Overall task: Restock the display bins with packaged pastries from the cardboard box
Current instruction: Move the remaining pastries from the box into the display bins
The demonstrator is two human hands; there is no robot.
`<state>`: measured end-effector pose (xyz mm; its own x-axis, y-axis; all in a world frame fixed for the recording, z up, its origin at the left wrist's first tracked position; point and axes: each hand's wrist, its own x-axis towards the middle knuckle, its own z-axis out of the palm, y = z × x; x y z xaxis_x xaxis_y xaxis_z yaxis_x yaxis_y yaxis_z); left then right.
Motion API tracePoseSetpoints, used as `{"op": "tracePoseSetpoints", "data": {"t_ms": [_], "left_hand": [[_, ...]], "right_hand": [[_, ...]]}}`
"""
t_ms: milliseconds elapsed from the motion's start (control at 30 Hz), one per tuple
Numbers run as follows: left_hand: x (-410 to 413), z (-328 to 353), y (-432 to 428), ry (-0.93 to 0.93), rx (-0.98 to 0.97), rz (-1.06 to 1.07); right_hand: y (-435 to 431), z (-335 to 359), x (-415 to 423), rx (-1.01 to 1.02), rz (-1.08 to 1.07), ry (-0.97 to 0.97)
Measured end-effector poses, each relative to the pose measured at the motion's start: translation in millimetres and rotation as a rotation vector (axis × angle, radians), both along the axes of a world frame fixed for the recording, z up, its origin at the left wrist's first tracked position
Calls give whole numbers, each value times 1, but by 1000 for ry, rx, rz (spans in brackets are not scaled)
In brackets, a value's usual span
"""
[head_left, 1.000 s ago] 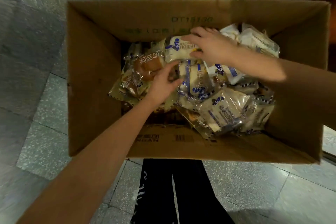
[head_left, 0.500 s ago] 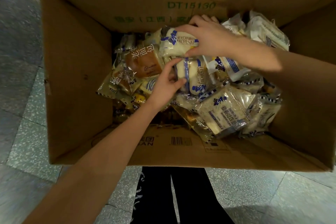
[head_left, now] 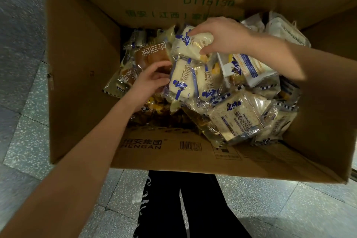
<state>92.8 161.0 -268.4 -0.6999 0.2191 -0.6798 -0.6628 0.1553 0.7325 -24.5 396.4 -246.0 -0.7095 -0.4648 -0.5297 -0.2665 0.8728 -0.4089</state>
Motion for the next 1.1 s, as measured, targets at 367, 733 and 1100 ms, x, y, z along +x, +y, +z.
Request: {"op": "tracePoseSetpoints", "data": {"t_ms": [367, 733, 1100], "left_hand": [[0, -8, 36, 118, 48, 10], [6, 36, -37, 86, -99, 14], [21, 127, -86, 266, -131, 86]], "right_hand": [[-7, -3, -6, -158, -112, -172], [-49, 22, 17, -165, -139, -296], [-72, 122, 39, -259, -171, -194]]}}
